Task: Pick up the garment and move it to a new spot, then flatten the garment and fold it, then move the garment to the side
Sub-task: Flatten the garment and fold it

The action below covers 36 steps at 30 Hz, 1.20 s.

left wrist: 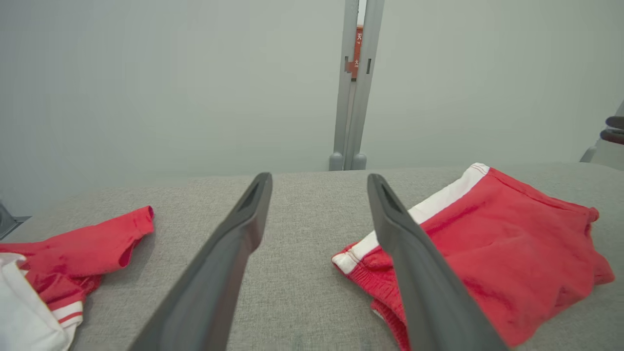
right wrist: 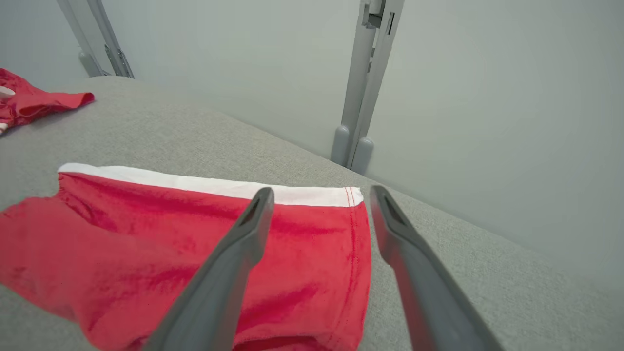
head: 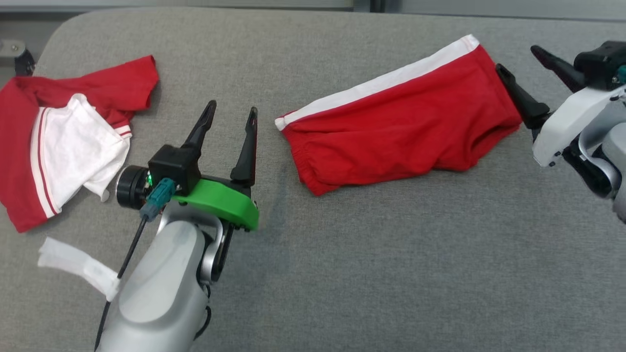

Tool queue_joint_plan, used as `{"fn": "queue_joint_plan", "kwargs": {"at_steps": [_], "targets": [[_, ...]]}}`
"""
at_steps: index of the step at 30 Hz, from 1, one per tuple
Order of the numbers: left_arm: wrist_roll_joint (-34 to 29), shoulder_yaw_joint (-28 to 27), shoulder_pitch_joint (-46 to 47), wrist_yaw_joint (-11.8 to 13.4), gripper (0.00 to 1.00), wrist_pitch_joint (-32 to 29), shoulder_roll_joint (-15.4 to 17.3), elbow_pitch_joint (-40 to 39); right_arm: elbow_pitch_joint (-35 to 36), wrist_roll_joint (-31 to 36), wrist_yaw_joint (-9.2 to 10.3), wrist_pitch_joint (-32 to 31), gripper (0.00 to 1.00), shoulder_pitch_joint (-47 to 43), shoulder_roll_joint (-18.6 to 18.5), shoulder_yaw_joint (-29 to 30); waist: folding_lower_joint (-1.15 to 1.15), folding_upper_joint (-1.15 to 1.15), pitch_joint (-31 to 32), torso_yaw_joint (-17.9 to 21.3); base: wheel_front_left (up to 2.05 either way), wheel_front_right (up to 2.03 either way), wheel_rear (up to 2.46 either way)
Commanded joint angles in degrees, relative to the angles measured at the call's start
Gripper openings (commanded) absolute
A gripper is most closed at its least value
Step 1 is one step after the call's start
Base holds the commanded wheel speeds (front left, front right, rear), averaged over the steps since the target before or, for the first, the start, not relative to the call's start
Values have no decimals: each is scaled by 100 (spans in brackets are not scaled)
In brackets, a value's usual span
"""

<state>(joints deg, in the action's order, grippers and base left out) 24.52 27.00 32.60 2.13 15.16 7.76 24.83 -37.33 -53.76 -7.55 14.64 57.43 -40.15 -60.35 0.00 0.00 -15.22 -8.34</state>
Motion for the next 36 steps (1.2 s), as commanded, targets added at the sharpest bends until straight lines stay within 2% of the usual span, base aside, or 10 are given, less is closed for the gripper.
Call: {"fn": "queue_joint_plan", "kwargs": {"at_steps": [1, 5, 10, 16, 18, 25, 30, 36], "targets": [[-66, -82, -236, 35, 100, -3, -6, -87, 10, -28, 13, 52, 100, -240, 69, 243, 0, 0, 491, 456, 0, 0, 0], [-267, -359, -804, 21, 100, -2, -82, -454, 437, 415, 12, 51, 100, -1066, 430, 1510, 0, 0, 658, 639, 0, 0, 0], [-530, -704, -1538, -47, 100, -2, -252, -860, 1138, 1447, 12, 55, 100, -2433, 1025, 3092, 0, 0, 834, 780, 0, 0, 0], [-807, -988, -2223, -175, 100, -3, -407, -1062, 1942, 2685, 11, 56, 100, -3878, 1811, 4353, 0, 0, 1022, 862, 0, 0, 0], [-883, -1049, -2328, -205, 100, -2, -436, -1088, 2159, 2884, 11, 57, 100, -4205, 2111, 4701, 0, 0, 1073, 876, 0, 0, 0], [-1005, -1207, -2739, -224, 100, -3, -480, -1208, 2616, 3428, 11, 57, 100, -4974, 2775, 5306, 0, 0, 1185, 918, 0, 0, 0], [-919, -1138, -2855, -164, 100, -3, -482, -1229, 2659, 3527, 11, 58, 100, -5145, 2920, 5380, 0, 0, 1195, 909, 0, 0, 0], [-933, -1099, -2722, -212, 100, -3, -481, -1177, 2562, 3496, 11, 58, 100, -5157, 2977, 5461, 0, 0, 1126, 854, 0, 0, 0]]}}
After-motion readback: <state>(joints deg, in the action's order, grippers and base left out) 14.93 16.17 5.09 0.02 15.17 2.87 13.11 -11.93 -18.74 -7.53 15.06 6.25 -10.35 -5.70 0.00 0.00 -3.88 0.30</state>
